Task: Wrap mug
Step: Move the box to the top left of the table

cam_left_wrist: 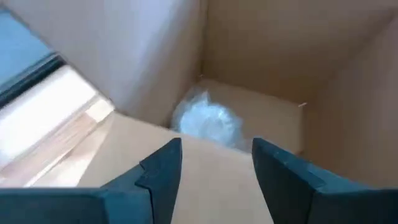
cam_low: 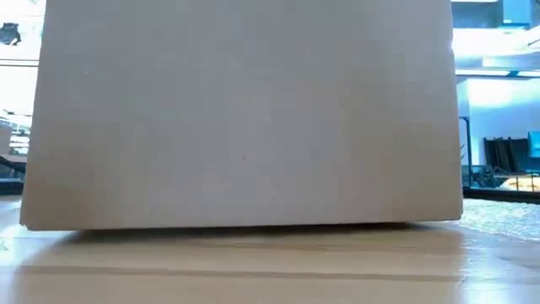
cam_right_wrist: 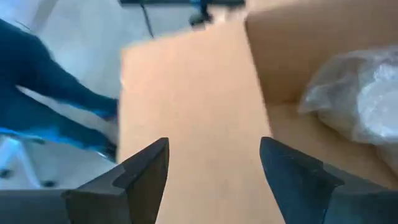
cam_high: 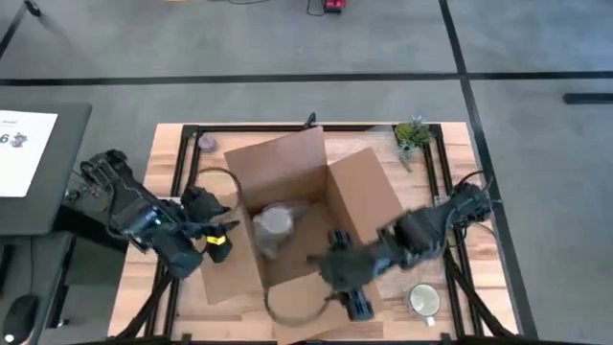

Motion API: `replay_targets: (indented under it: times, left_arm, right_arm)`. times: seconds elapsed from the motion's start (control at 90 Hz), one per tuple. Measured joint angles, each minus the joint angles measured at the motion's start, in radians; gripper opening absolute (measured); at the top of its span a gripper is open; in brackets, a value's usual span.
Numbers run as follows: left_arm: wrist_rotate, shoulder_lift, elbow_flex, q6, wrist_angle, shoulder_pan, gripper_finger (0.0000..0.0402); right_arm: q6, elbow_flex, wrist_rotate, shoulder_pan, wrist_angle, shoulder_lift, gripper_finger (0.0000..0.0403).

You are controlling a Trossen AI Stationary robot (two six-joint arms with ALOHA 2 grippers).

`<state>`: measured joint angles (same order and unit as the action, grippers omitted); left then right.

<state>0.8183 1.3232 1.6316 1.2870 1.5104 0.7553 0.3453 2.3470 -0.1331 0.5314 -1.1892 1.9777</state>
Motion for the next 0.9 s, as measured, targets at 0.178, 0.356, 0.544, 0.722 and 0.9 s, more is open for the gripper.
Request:
replay_targets:
  times: [0.178,0.356,0.544,0.722,0.9]
  left_arm:
    - [-0.015,-0.064,0.061,-0.211,-0.231,0.06,0.0175]
    - [-0.054,-0.109,0.064,-0.466,-0.54,0.117,0.0175]
    - [-0.054,-0.109,0.063,-0.595,-0.655,0.156,0.0175]
    - [-0.051,-0.079,0.063,-0.551,-0.61,0.155,0.0175]
    - [-0.043,-0.04,0.062,-0.496,-0.568,0.156,0.0175]
  right_arm:
    - [0.009,0.0,-0.087,-0.013,-0.015,0.071,0.024]
    - [0.005,0.0,-0.073,-0.058,-0.004,0.148,0.0234]
    - [-0.083,0.001,-0.073,-0.117,0.029,0.205,0.0156]
    - [-0.255,0.002,-0.091,-0.178,0.169,0.241,0.0057]
    - [-0.429,0.003,-0.062,-0.241,0.241,0.261,0.0011]
